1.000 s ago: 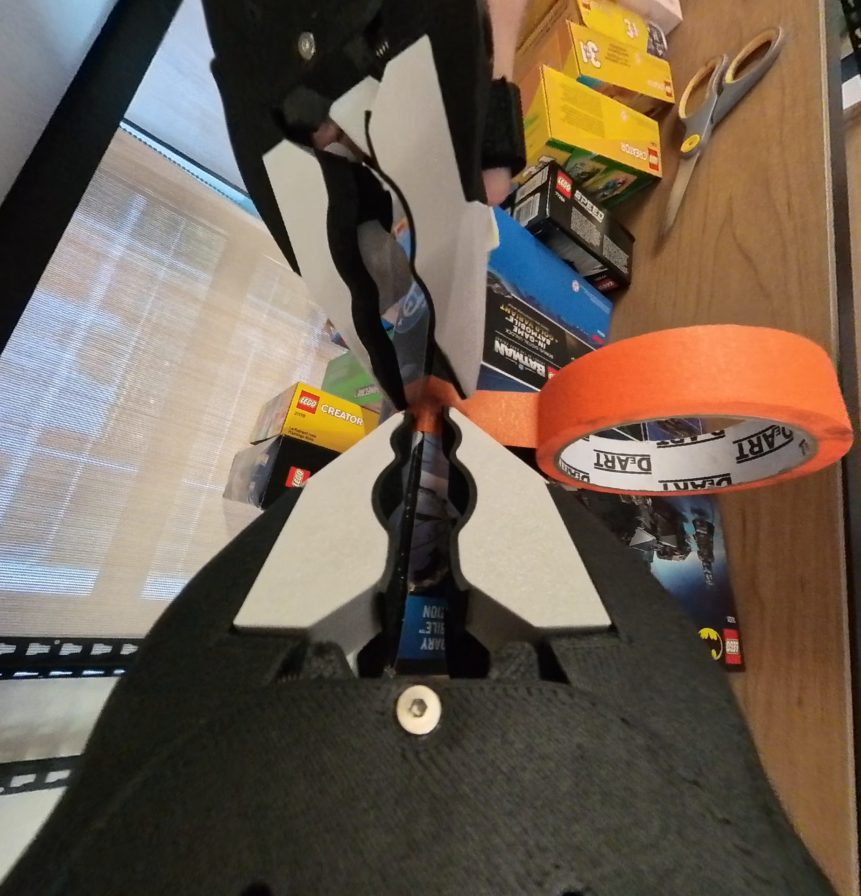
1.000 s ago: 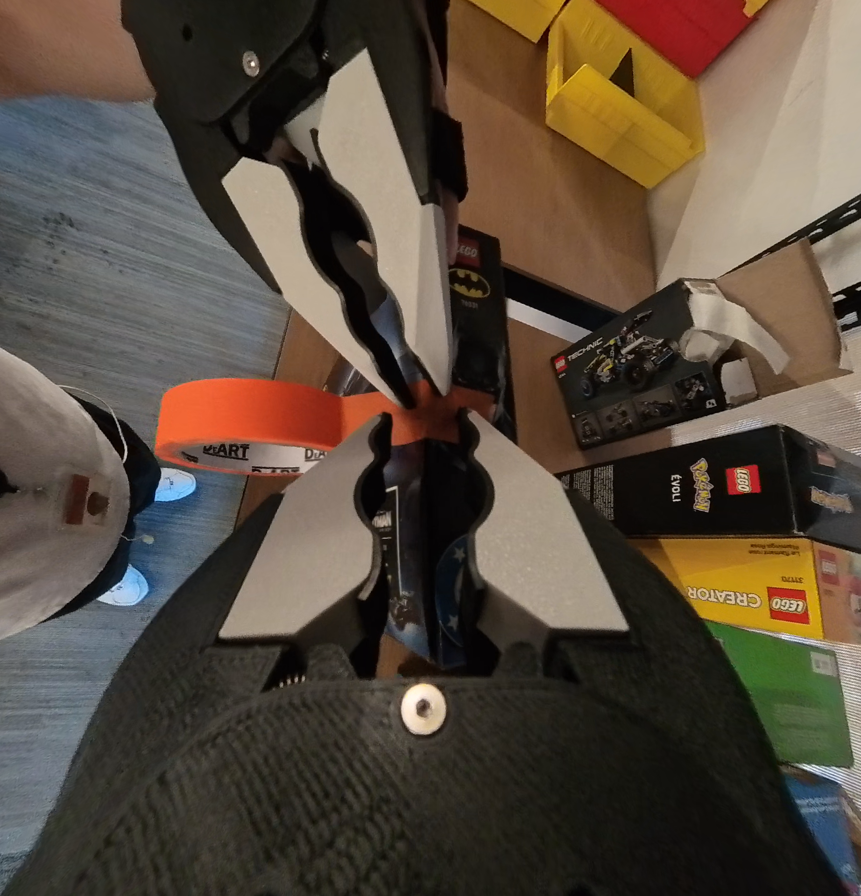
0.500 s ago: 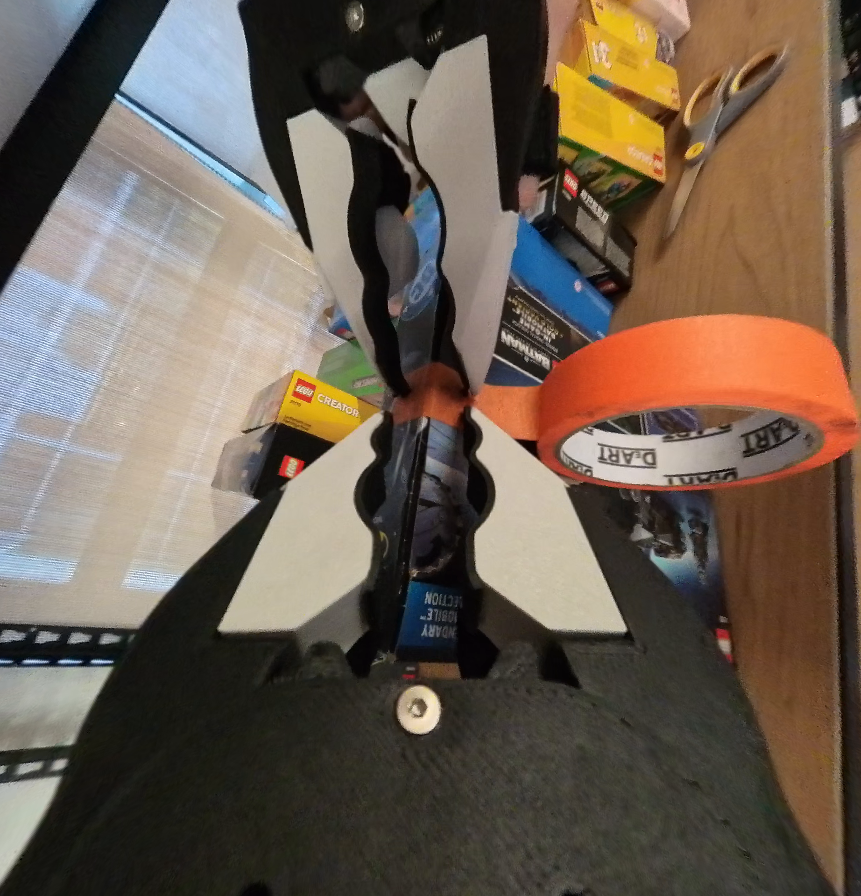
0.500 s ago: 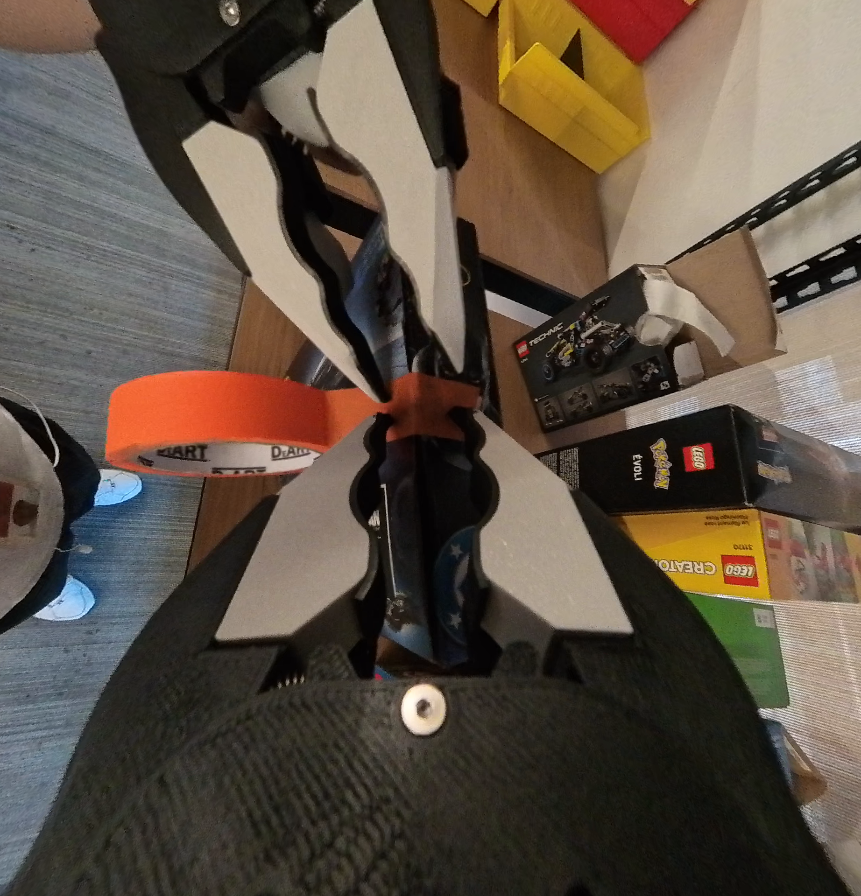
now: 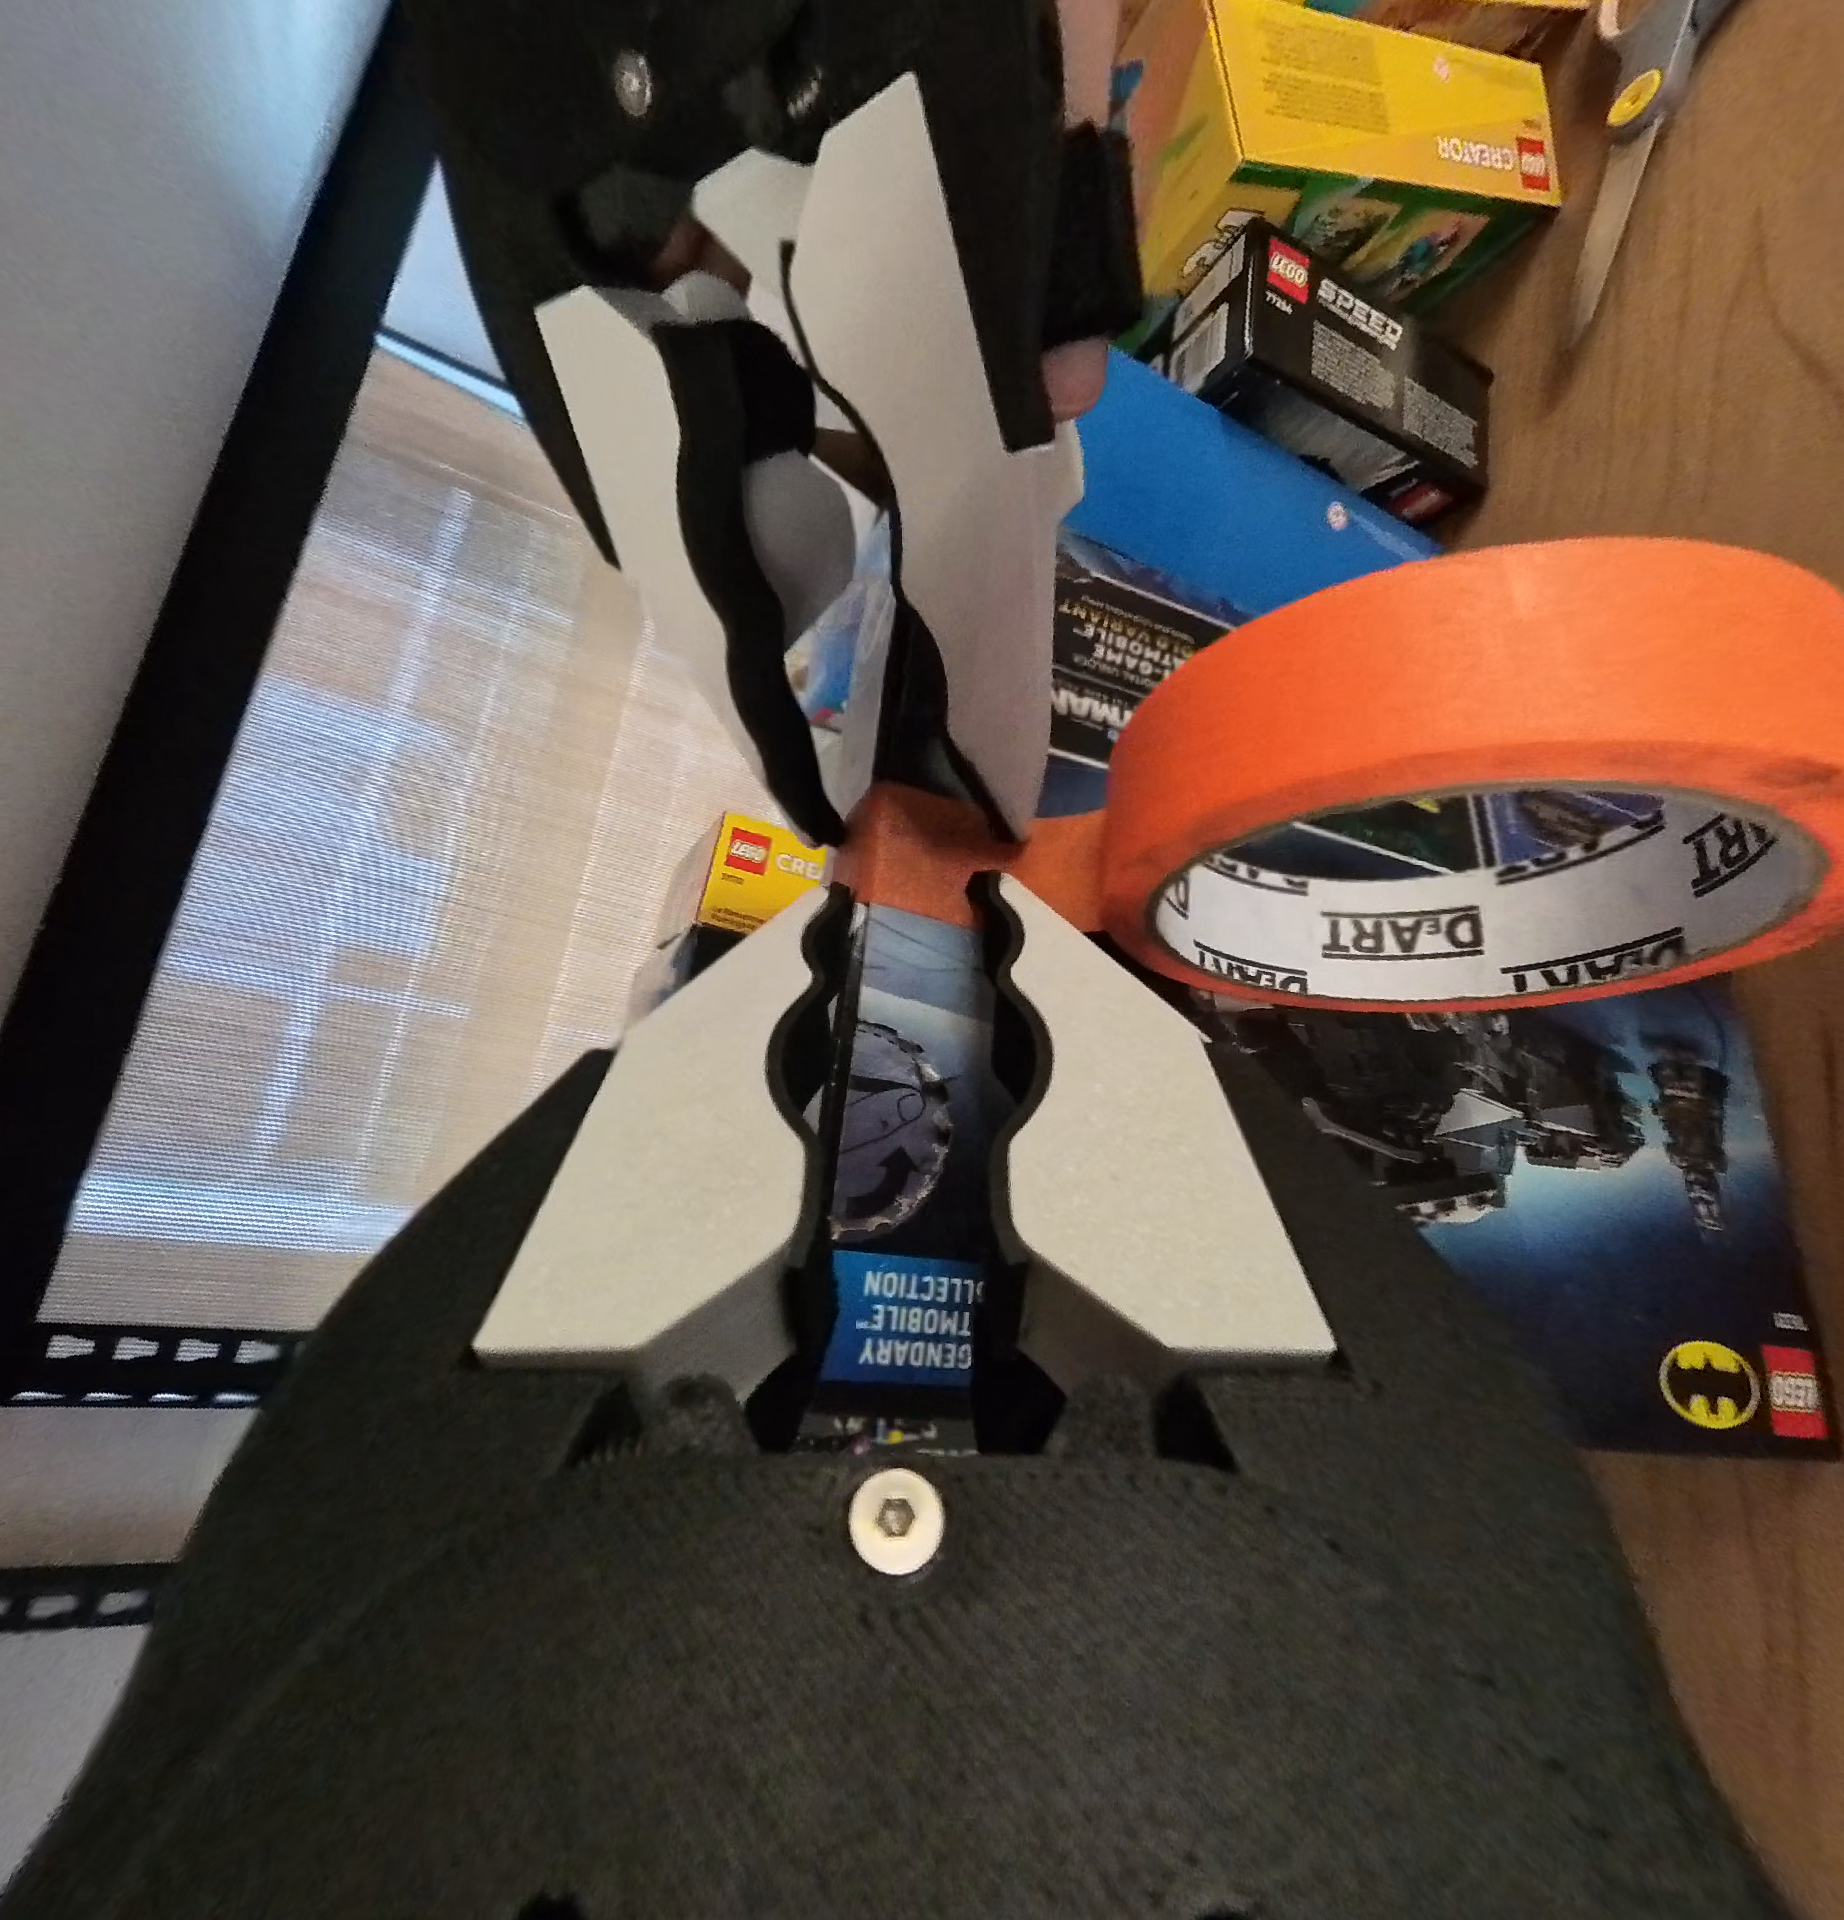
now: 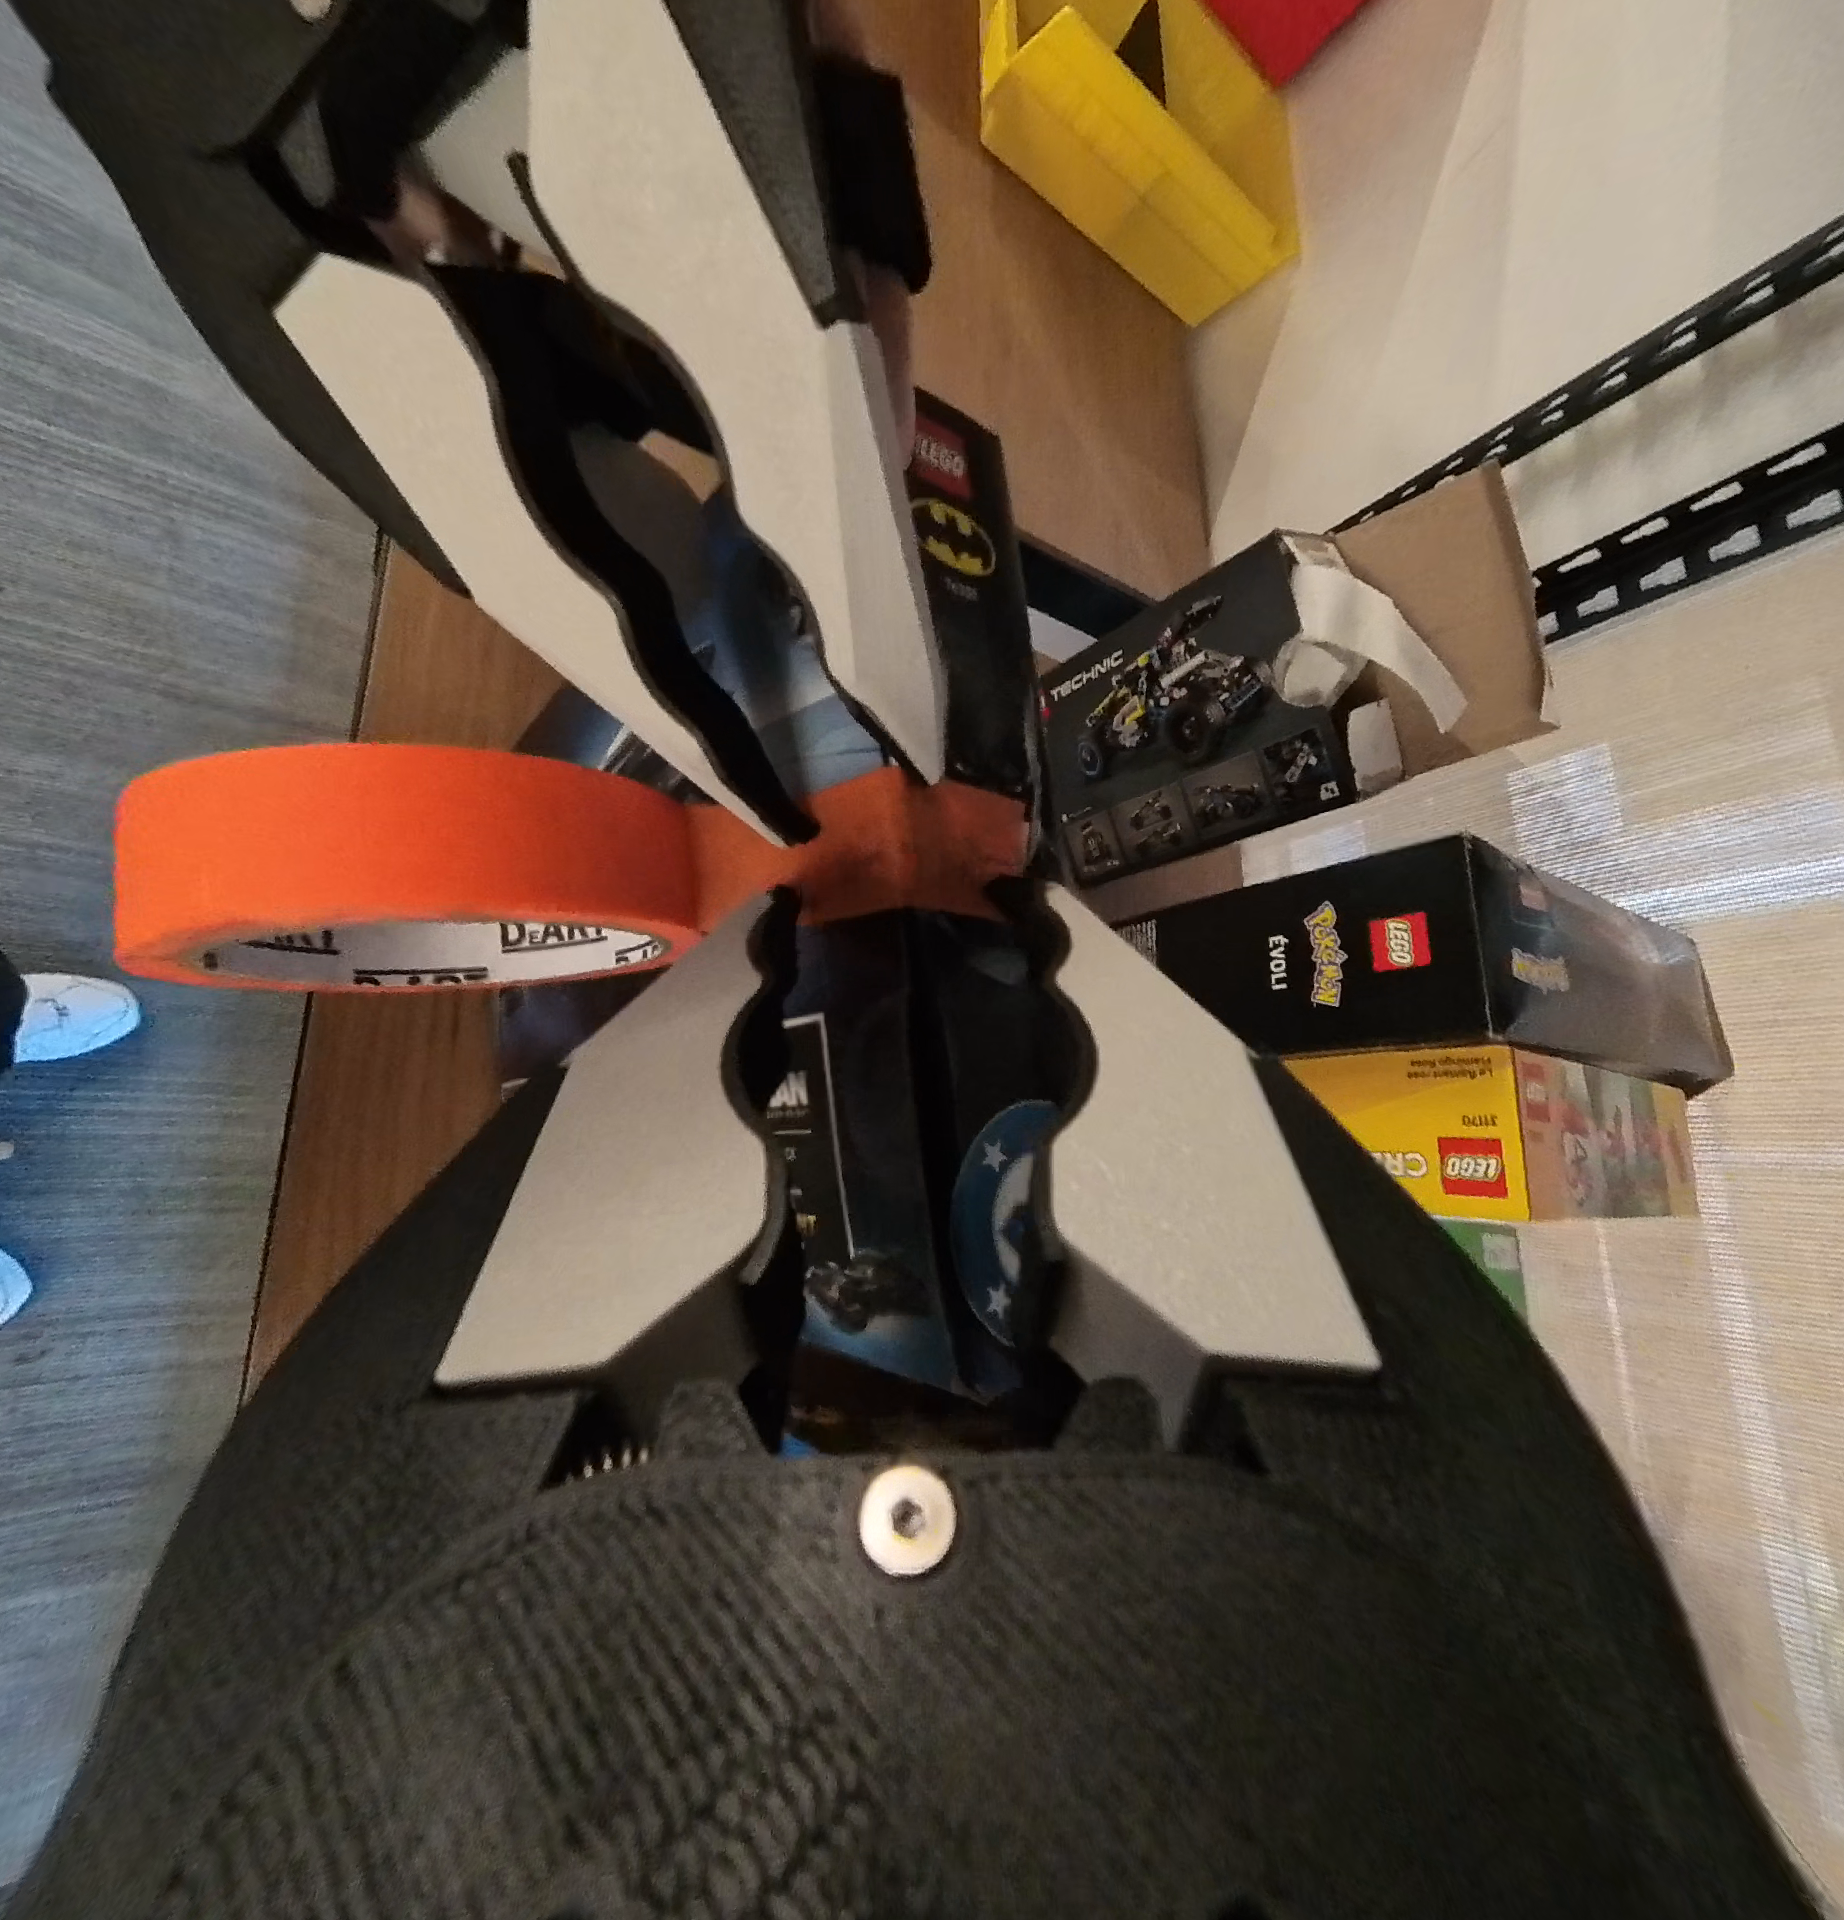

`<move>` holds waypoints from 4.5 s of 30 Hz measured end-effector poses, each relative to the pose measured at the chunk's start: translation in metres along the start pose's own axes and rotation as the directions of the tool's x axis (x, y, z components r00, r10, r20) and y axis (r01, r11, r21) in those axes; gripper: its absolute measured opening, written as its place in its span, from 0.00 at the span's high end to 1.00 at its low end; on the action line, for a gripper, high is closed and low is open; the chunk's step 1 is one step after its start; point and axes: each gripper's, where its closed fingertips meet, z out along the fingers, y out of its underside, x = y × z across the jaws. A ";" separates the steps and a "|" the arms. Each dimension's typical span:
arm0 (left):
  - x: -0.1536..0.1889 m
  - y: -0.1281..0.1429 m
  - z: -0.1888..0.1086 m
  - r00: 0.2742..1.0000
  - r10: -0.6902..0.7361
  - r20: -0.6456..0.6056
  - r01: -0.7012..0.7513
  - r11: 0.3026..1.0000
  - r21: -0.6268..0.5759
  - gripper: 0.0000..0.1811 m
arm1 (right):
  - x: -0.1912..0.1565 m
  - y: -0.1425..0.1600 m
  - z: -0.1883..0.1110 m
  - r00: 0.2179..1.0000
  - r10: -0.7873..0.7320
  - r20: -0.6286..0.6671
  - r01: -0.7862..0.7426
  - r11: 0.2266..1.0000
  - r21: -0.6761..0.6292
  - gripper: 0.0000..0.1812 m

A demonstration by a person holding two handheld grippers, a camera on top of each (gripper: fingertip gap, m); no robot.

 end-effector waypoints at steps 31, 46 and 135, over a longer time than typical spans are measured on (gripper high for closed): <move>0.045 0.055 -0.050 0.696 -0.696 0.178 0.665 0.718 0.207 0.62 | -0.013 0.002 0.014 0.873 0.288 0.394 -0.222 0.953 -0.206 0.71; 0.041 0.098 -0.023 0.525 -0.841 0.132 0.780 0.537 0.321 0.68 | 0.021 0.019 0.017 0.918 0.331 0.217 -0.294 0.937 -0.186 0.66; 0.237 -0.227 0.076 -0.088 -0.994 -0.067 0.901 -0.108 0.420 0.57 | -0.233 0.159 -0.161 0.270 0.303 0.914 -0.926 0.342 0.160 0.81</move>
